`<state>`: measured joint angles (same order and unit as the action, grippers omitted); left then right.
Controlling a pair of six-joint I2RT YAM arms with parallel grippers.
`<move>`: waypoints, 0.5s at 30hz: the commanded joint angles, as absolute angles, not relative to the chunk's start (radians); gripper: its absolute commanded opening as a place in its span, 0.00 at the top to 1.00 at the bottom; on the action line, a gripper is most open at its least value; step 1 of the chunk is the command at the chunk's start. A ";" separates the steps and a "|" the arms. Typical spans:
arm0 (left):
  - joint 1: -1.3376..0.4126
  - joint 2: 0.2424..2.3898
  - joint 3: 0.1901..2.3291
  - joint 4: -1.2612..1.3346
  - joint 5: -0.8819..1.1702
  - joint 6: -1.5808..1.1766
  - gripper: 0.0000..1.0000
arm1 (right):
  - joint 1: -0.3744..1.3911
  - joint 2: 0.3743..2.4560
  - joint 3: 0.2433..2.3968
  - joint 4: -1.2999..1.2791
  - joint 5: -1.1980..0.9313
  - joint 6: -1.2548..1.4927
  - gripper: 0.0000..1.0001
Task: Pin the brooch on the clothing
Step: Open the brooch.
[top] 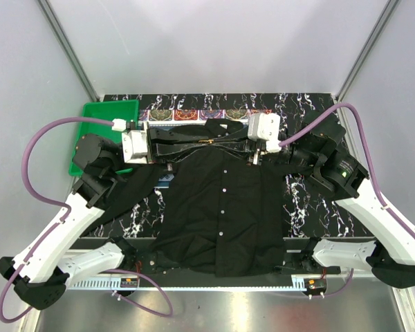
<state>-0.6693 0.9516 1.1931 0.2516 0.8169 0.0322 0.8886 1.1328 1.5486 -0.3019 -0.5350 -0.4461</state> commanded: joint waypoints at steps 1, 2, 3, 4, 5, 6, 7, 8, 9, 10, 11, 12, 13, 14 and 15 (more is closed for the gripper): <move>-0.670 0.942 1.218 0.317 0.773 0.003 0.92 | 0.908 1.127 1.577 -0.324 -0.526 -0.469 1.00; -0.670 0.940 1.218 0.334 0.767 -0.033 0.92 | 0.910 1.127 1.577 -0.333 -0.520 -0.472 1.00; -0.670 0.940 1.218 0.337 0.761 -0.040 0.91 | 0.910 1.126 1.577 -0.334 -0.515 -0.476 1.00; -0.670 0.940 1.221 0.337 0.759 -0.041 0.90 | 0.910 1.126 1.577 -0.336 -0.512 -0.474 1.00; -0.670 0.942 1.224 0.337 0.759 -0.047 0.88 | 0.910 1.126 1.577 -0.334 -0.508 -0.472 1.00; -0.670 0.943 1.223 0.337 0.756 -0.055 0.82 | 0.910 1.124 1.577 -0.330 -0.508 -0.466 1.00; -0.670 0.942 1.223 0.339 0.750 -0.066 0.76 | 0.910 1.123 1.574 -0.327 -0.508 -0.465 1.00; -0.669 0.942 1.223 0.347 0.758 -0.084 0.72 | 0.910 1.123 1.572 -0.318 -0.509 -0.460 1.00; -0.669 0.942 1.218 0.356 0.768 -0.093 0.68 | 0.910 1.121 1.574 -0.316 -0.508 -0.453 1.00; -0.669 0.942 1.213 0.368 0.787 -0.106 0.58 | 0.910 1.120 1.572 -0.314 -0.506 -0.451 1.00; -0.669 0.939 1.213 0.386 0.790 -0.127 0.55 | 0.910 1.120 1.574 -0.313 -0.503 -0.449 1.00; -0.669 0.939 1.213 0.391 0.792 -0.136 0.54 | 0.910 1.121 1.574 -0.310 -0.500 -0.445 1.00; -0.667 0.940 1.215 0.391 0.787 -0.140 0.53 | 0.910 1.120 1.575 -0.310 -0.499 -0.440 1.00; -0.666 0.937 1.218 0.388 0.776 -0.147 0.52 | 0.910 1.120 1.577 -0.304 -0.492 -0.436 1.00; -0.661 0.936 1.215 0.388 0.764 -0.155 0.52 | 0.910 1.120 1.575 -0.296 -0.485 -0.419 1.00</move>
<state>-0.6685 0.9508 1.1931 0.3161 0.8013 -0.0971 0.8974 1.1324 1.5505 -0.3244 -0.5278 -0.4503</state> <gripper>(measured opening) 0.471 0.011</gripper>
